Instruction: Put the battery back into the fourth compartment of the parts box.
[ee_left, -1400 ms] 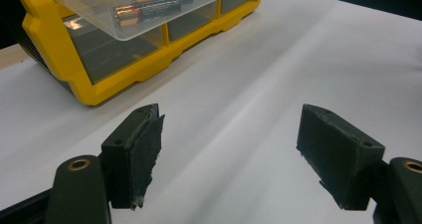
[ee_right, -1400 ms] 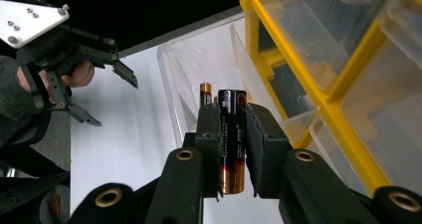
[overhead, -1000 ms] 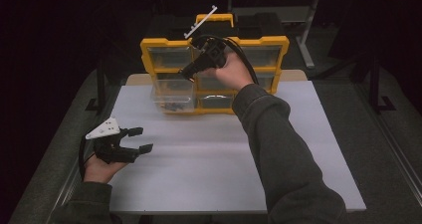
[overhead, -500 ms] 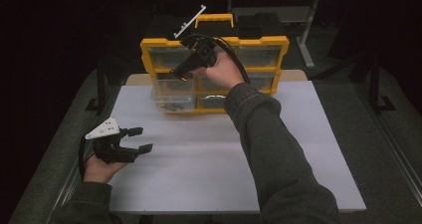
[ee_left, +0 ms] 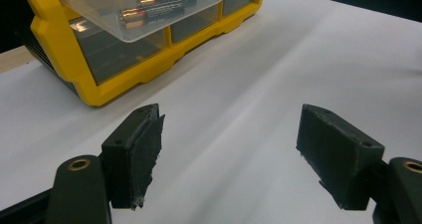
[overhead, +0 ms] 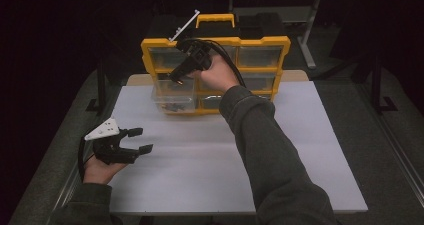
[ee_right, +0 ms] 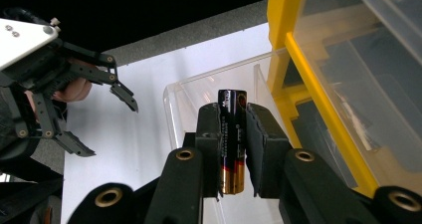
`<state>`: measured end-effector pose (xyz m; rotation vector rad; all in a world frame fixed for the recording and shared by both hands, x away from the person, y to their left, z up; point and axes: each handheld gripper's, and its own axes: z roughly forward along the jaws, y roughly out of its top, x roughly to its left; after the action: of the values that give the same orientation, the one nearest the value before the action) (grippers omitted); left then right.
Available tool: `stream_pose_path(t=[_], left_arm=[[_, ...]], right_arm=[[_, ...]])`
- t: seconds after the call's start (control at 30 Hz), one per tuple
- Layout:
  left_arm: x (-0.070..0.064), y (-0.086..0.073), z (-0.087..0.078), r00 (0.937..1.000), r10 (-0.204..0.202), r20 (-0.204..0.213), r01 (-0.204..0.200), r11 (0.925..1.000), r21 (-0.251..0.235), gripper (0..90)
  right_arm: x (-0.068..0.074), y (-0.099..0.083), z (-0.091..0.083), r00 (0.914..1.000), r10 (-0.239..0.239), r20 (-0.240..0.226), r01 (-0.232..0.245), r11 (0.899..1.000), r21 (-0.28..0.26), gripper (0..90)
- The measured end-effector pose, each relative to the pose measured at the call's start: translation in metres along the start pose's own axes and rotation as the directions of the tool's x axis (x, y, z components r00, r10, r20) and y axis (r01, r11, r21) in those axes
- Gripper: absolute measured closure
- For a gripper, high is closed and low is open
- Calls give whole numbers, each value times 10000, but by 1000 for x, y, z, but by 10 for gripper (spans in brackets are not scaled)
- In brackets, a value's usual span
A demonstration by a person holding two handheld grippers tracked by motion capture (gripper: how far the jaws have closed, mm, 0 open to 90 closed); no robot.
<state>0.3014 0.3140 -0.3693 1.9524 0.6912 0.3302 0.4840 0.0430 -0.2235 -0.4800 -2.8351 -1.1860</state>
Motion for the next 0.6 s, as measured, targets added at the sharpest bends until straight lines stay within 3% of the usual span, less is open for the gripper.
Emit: stream_pose_path(t=[0.6], left_arm=[[0,-1,-1,10000,-60,10,60,10000,25,254]], right_arm=[[0,0,22,10000,40,-45,-38,9996,274,759]])
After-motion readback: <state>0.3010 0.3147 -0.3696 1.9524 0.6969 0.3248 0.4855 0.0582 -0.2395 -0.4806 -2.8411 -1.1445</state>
